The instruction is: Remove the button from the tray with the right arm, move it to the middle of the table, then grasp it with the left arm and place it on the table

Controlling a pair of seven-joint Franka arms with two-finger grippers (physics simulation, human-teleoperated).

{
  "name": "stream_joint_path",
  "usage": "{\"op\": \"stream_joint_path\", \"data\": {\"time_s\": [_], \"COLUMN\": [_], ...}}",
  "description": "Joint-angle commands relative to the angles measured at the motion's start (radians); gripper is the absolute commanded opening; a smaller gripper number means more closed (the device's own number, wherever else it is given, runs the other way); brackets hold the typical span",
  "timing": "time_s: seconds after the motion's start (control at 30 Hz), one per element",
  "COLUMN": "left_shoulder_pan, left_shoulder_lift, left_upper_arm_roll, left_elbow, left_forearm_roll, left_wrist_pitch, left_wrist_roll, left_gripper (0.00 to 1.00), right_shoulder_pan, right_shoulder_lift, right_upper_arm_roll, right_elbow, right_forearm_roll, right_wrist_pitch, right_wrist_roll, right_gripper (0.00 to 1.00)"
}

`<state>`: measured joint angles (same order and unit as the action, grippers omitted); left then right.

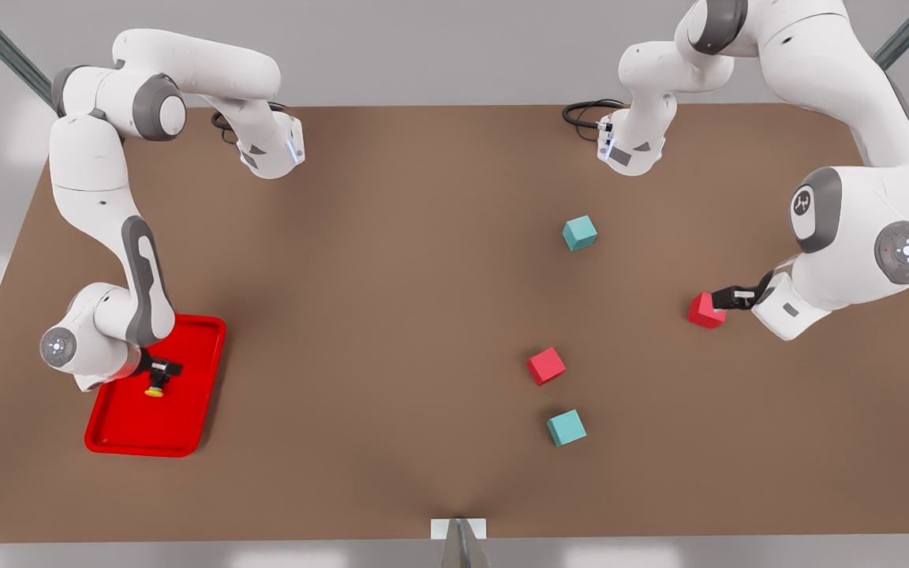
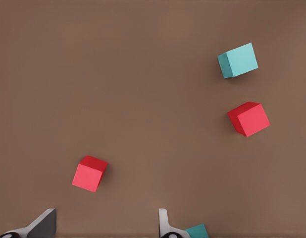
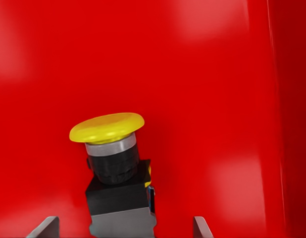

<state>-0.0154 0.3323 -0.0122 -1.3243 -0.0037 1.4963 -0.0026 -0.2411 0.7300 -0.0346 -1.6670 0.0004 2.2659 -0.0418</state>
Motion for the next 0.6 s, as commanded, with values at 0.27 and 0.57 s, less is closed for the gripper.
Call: {"op": "stream_joint_path", "data": {"time_s": [0.27,0.57], "left_shoulder_pan": [0.002,0.003], "left_shoulder_lift": [-0.001,0.002], "left_upper_arm_roll": [0.000,0.000], "left_elbow": [0.000,0.000], "left_forearm_roll": [0.001,0.001], "left_wrist_pitch": [0.001,0.010], "left_wrist_roll": [0.001,0.001], "left_gripper": [1.00,1.00], "right_shoulder_pan": [-0.007,0.051], "right_shoulder_lift": [0.016,0.000], "right_upper_arm_roll": [-0.001,-0.001], "right_elbow": [0.007,0.013], "right_forearm_roll": [0.003,-0.005], "right_wrist_pitch": [-0.002,-0.043], "right_wrist_roll": [-0.122,-0.122], "right_gripper": [0.50,0.36]}}
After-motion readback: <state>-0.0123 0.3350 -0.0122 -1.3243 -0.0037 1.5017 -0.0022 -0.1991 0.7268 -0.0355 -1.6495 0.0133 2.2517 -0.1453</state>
